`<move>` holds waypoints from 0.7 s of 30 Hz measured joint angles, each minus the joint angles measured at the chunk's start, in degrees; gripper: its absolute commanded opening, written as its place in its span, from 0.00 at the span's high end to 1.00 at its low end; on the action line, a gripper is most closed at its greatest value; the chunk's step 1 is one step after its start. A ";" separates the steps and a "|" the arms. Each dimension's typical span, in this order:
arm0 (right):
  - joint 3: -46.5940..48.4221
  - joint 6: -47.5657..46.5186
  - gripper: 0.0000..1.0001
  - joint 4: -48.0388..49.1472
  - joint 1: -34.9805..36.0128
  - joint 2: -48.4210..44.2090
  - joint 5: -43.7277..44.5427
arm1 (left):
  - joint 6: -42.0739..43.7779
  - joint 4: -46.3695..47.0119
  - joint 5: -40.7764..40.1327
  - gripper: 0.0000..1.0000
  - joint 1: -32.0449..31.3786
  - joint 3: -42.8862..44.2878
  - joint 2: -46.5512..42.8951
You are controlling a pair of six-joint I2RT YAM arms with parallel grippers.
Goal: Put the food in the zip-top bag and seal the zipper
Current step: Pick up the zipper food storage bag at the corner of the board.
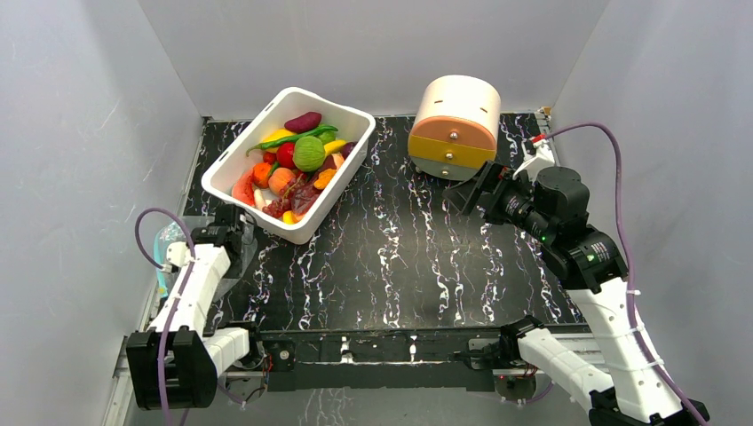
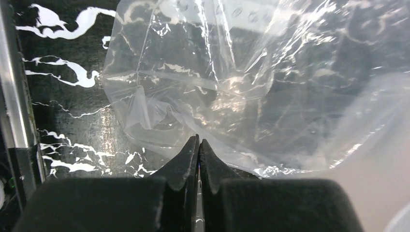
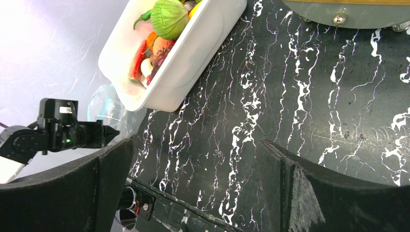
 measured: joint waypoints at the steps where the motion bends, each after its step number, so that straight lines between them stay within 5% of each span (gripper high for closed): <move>1: 0.00 0.02 0.02 0.00 0.00 0.00 0.04 | -0.28 -1.68 -0.26 1.00 0.02 1.18 0.00; 12: 0.00 0.20 0.02 0.02 0.00 -1.05 0.63 | -1.64 -17.29 -3.15 1.00 0.17 15.85 -4.22; 16: 0.00 0.50 0.02 0.02 0.00 -1.22 -0.04 | -0.81 -19.02 -3.87 0.61 0.17 16.48 -6.86; 21: 0.00 0.66 0.02 0.00 0.00 -1.88 -0.20 | 2.03 -15.78 -2.60 0.35 0.20 13.44 -9.11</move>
